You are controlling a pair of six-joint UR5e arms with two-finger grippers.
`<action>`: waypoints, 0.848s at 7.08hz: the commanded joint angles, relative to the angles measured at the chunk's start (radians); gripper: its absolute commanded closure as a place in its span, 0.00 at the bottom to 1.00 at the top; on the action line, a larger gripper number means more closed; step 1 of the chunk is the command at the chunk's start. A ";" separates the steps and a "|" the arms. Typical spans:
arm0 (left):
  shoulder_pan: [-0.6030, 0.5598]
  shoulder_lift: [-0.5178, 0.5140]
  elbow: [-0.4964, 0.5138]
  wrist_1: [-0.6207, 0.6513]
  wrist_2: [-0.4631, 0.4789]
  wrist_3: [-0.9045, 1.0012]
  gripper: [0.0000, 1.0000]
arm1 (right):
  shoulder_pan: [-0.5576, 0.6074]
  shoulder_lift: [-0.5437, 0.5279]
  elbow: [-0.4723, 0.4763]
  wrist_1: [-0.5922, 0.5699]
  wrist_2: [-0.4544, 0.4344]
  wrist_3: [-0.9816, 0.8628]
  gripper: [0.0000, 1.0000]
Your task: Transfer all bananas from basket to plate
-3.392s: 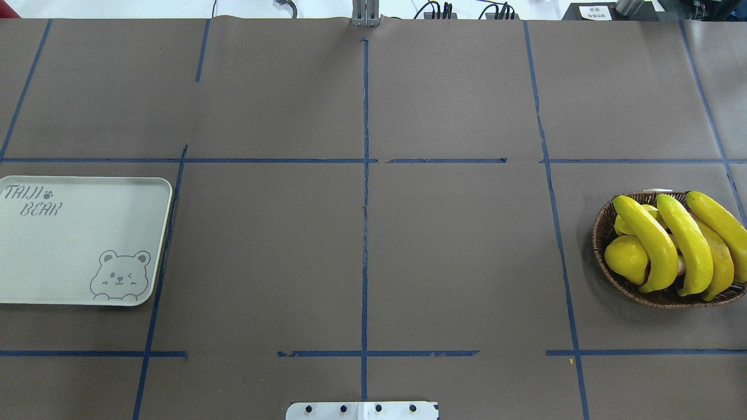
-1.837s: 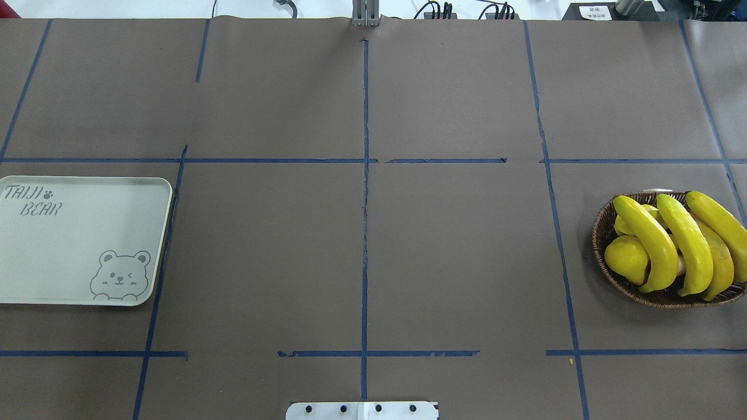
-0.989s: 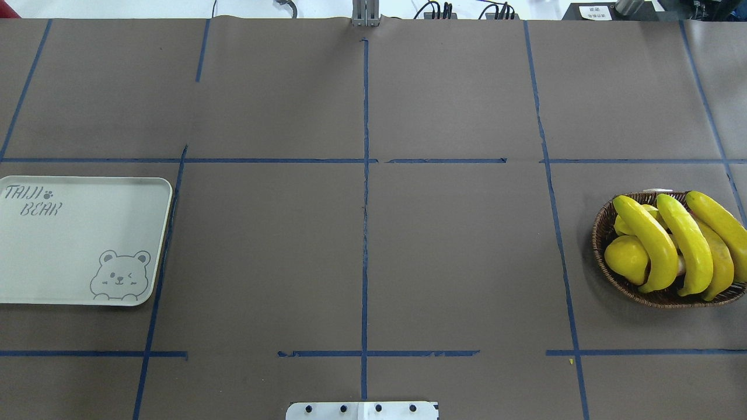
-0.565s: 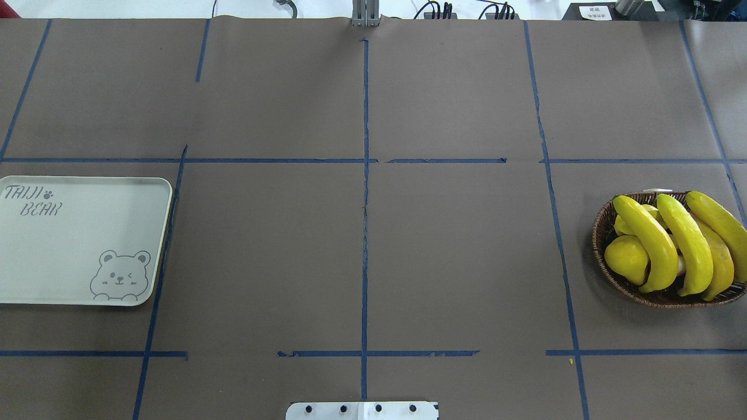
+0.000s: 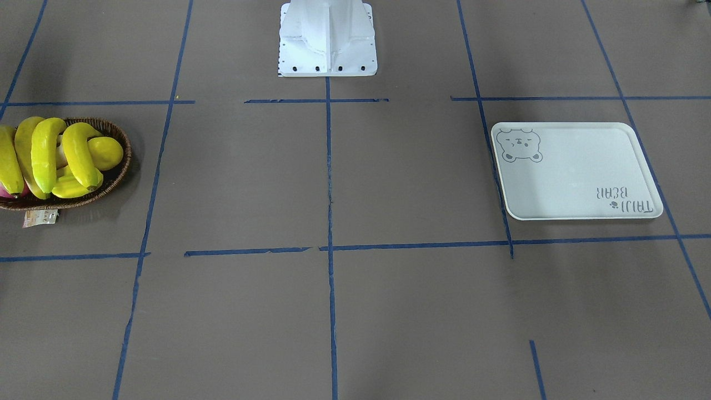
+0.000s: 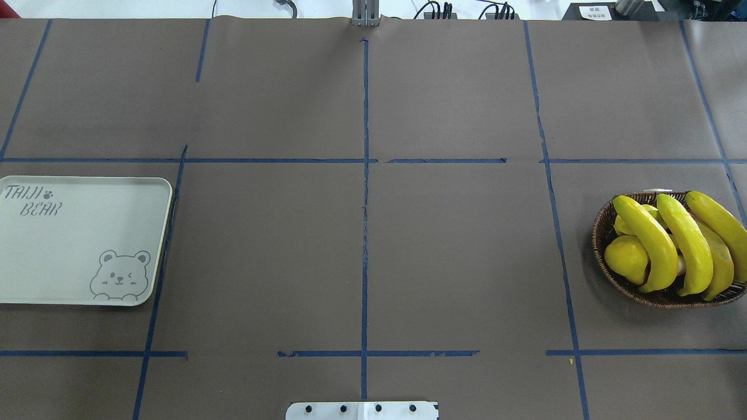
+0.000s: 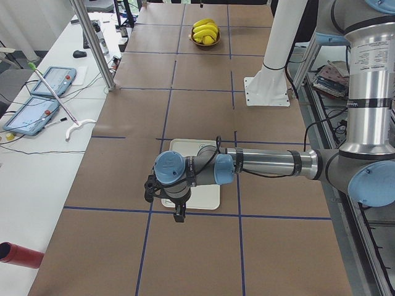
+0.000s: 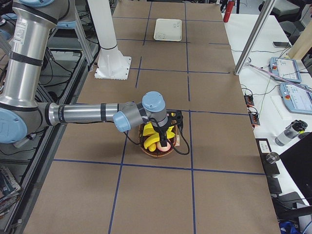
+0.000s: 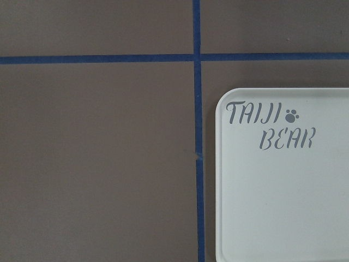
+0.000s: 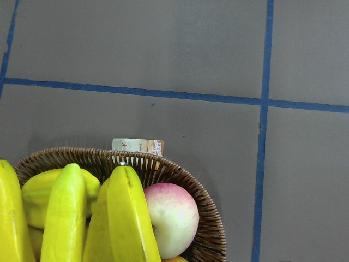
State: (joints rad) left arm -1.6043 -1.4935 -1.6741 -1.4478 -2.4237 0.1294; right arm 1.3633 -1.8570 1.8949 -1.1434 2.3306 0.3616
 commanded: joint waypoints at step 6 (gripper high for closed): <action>0.001 -0.002 -0.001 -0.002 0.001 -0.004 0.00 | -0.170 -0.034 -0.020 0.053 -0.045 0.065 0.05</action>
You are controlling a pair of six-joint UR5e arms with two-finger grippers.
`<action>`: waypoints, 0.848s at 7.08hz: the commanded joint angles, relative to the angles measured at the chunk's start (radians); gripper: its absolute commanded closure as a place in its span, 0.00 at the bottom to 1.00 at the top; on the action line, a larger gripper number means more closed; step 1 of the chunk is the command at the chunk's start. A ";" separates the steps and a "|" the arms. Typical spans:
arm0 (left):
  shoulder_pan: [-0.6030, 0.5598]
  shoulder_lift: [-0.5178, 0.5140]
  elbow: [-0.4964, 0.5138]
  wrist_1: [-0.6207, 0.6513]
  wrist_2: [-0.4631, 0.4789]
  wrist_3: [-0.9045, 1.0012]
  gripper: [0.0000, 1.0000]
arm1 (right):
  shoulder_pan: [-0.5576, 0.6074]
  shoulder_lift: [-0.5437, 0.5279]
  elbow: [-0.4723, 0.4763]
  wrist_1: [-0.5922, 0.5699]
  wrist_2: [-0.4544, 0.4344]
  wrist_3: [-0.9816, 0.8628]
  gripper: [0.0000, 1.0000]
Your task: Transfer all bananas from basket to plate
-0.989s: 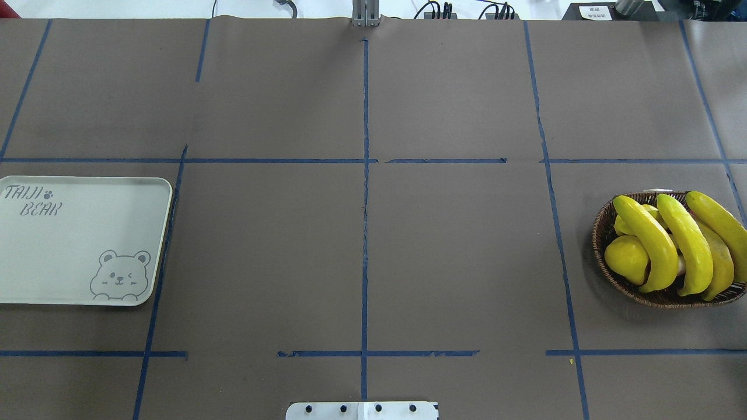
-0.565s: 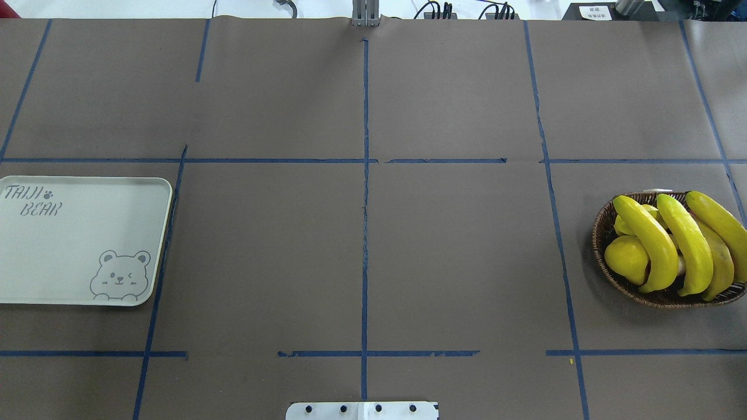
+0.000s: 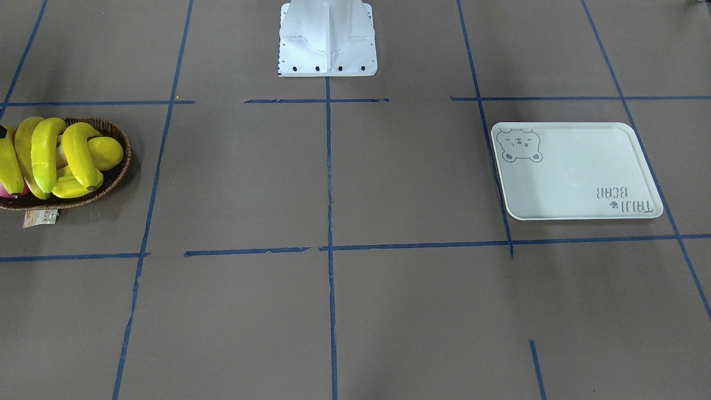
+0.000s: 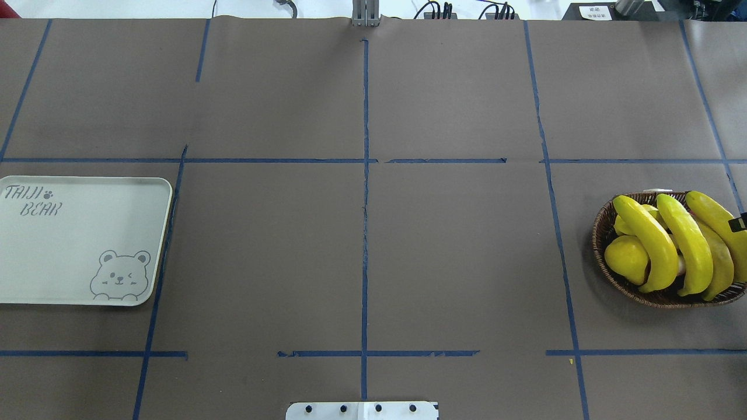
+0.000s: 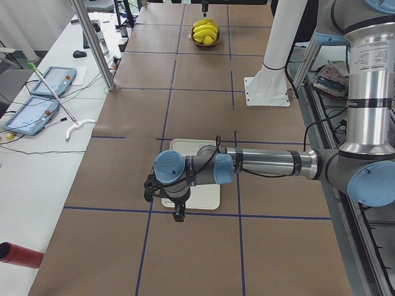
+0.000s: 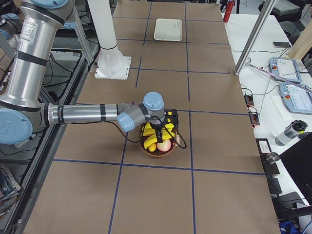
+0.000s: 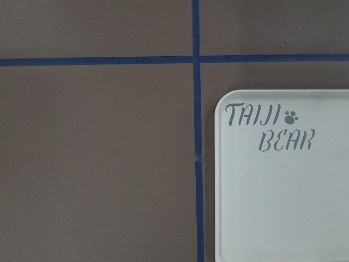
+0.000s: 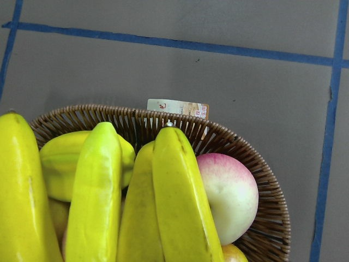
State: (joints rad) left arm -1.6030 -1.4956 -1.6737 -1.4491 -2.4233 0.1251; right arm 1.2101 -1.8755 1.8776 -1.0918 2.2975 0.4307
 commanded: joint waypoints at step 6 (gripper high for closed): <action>0.000 -0.005 -0.006 0.001 0.000 -0.002 0.00 | -0.084 -0.054 -0.006 0.000 -0.044 -0.101 0.29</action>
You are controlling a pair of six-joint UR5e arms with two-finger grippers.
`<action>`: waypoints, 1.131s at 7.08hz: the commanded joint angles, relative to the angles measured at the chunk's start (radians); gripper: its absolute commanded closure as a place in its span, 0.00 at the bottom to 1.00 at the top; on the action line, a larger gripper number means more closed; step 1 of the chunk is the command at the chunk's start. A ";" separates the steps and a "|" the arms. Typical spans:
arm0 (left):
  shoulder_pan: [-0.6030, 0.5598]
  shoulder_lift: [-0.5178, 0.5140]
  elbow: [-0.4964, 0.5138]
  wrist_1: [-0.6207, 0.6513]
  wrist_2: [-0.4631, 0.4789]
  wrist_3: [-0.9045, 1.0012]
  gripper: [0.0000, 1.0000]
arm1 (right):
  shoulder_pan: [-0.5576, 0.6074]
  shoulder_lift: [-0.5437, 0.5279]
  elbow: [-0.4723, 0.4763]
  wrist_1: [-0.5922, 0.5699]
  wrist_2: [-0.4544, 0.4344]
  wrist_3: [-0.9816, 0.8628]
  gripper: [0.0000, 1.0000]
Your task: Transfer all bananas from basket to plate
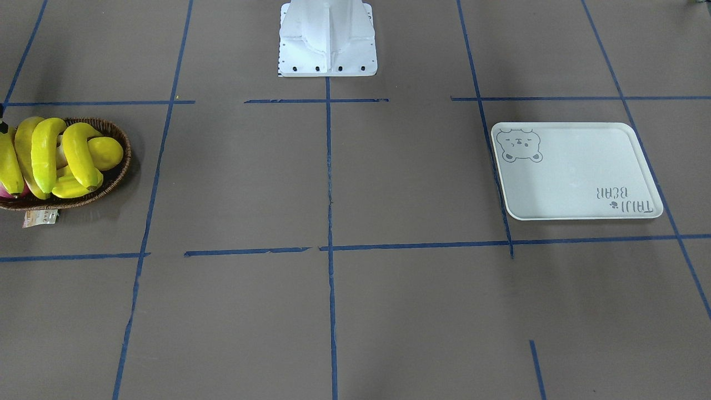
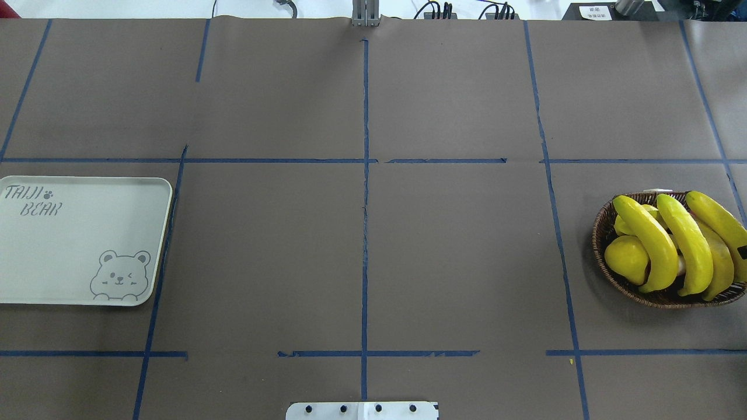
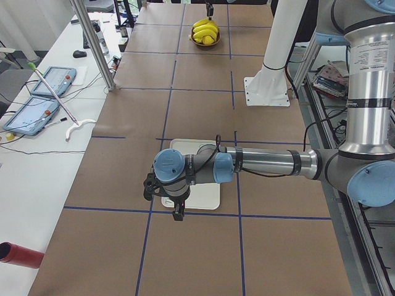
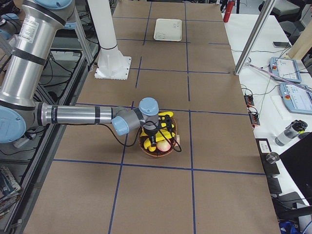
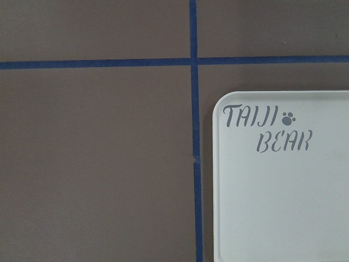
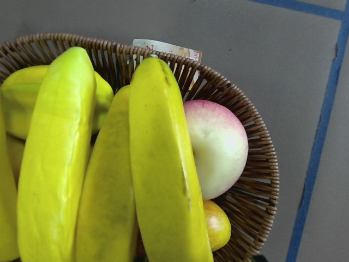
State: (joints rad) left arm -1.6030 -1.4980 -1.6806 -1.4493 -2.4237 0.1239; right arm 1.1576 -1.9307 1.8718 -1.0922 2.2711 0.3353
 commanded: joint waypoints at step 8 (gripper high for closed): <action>0.000 -0.005 -0.004 0.003 0.000 -0.003 0.00 | -0.039 0.007 -0.017 -0.011 -0.021 -0.012 0.31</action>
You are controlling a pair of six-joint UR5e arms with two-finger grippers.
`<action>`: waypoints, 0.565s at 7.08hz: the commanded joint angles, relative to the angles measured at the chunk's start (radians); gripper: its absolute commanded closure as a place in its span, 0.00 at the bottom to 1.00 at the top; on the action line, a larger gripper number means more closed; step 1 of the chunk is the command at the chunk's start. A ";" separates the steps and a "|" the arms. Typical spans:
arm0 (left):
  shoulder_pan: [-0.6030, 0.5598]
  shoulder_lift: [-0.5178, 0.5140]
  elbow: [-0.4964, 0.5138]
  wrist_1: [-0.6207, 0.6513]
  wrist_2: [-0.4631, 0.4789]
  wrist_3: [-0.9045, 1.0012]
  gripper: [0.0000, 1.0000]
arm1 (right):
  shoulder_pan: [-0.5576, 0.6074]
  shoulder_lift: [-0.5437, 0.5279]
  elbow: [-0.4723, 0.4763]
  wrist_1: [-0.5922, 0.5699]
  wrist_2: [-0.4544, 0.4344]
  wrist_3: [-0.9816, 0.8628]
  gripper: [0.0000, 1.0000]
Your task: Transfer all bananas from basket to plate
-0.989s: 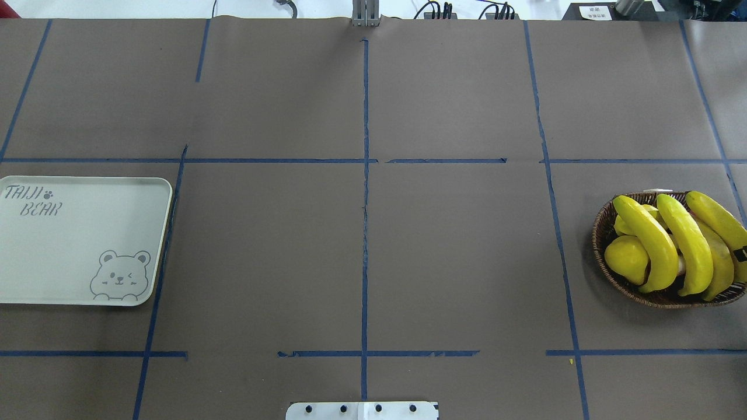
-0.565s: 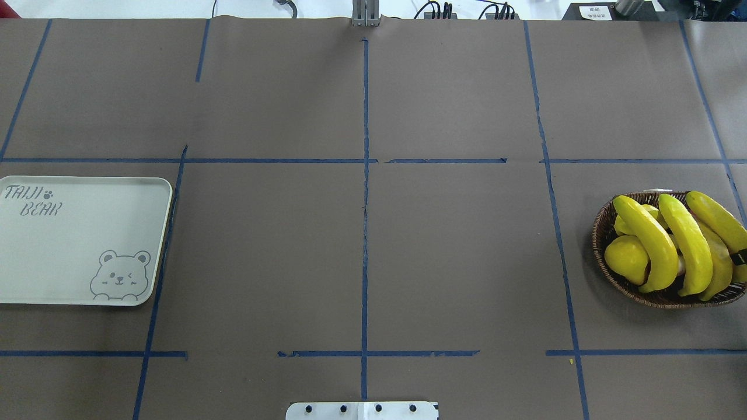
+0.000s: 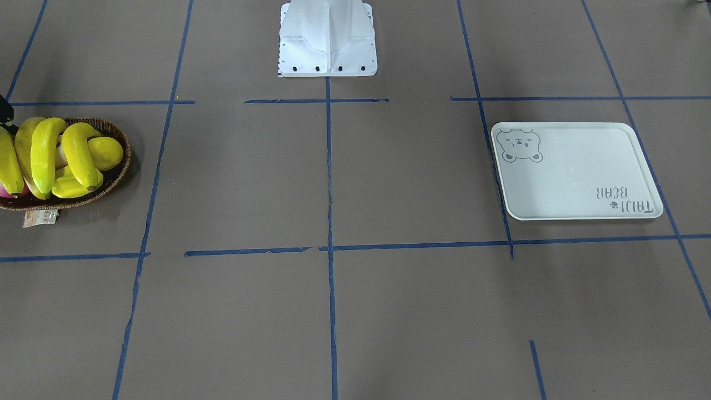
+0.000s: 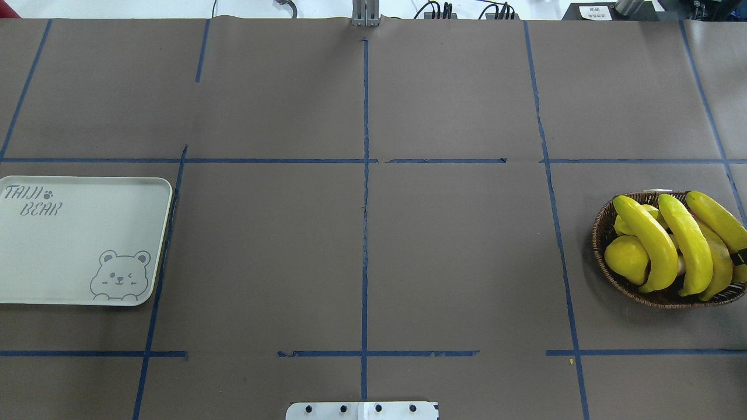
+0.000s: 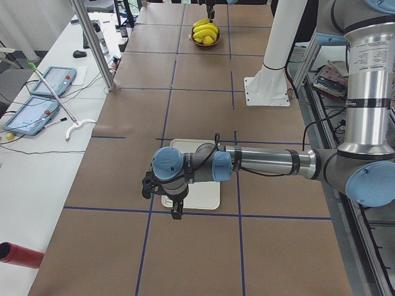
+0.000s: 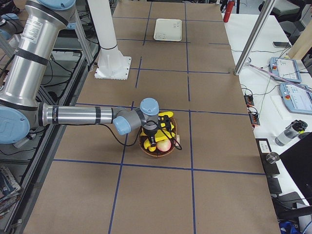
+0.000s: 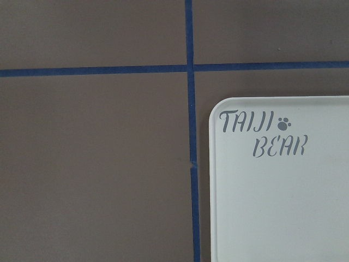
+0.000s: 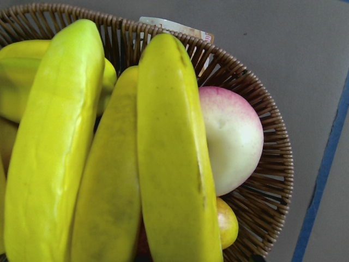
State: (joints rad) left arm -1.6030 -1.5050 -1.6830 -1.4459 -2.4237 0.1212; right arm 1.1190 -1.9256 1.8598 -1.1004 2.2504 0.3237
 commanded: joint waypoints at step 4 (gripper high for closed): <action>0.000 0.002 -0.001 -0.001 0.000 0.000 0.00 | -0.001 0.013 -0.010 -0.001 -0.002 0.002 0.55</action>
State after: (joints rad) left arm -1.6030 -1.5034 -1.6843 -1.4465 -2.4237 0.1212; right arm 1.1183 -1.9180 1.8515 -1.1023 2.2490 0.3247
